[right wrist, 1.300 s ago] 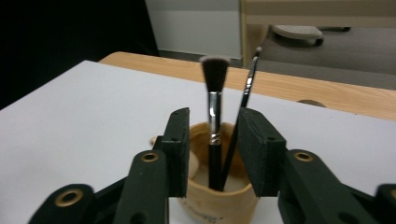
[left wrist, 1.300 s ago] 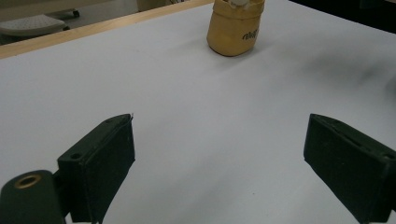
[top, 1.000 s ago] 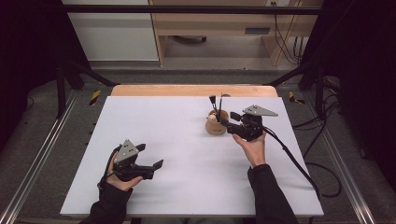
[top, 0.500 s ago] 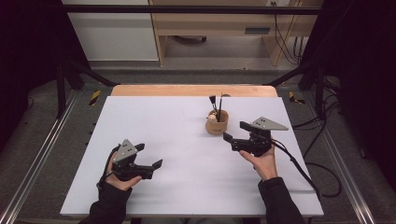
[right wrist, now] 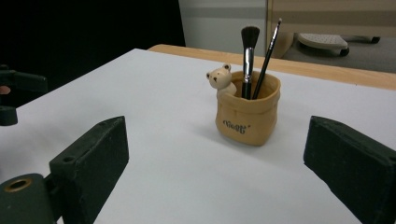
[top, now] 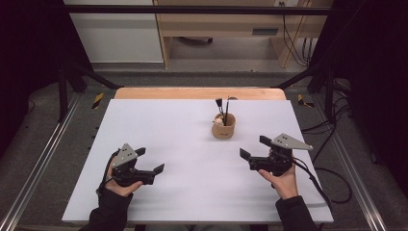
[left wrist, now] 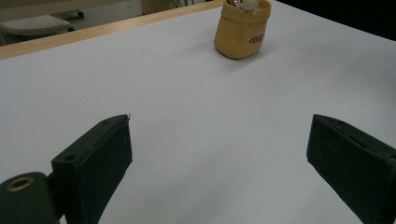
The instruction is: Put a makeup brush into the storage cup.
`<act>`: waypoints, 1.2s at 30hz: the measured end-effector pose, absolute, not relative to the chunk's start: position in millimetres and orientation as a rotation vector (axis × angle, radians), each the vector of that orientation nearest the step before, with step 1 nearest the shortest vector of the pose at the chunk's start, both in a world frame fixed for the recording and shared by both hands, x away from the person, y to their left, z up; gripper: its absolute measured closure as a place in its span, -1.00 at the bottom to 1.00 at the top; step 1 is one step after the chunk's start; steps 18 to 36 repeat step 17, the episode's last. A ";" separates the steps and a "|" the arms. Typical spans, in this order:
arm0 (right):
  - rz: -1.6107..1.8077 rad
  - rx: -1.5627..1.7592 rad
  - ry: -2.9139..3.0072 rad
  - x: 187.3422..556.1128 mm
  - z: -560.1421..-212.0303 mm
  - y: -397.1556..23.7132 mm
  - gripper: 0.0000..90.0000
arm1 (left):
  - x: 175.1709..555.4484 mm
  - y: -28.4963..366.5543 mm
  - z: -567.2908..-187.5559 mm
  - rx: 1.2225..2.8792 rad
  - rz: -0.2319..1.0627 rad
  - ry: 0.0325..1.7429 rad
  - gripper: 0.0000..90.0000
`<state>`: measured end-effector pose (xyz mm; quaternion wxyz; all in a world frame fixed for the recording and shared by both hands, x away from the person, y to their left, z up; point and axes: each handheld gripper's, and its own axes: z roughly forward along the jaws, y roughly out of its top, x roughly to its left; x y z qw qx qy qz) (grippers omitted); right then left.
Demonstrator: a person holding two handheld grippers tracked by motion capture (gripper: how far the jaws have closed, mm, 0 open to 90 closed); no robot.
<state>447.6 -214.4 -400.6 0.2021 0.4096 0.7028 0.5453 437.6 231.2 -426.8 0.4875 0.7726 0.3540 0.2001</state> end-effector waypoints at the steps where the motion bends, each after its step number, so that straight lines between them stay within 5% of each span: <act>1: 1.520 1.149 1.960 445.6 -402.4 -216.0 -0.86 | 437.2 231.8 -426.8 1.876 0.486 0.863 -0.87; 36: 1.493 1.172 1.952 427.5 -420.9 -233.0 -0.88 | 435.7 237.8 -430.0 1.888 0.486 0.877 -0.88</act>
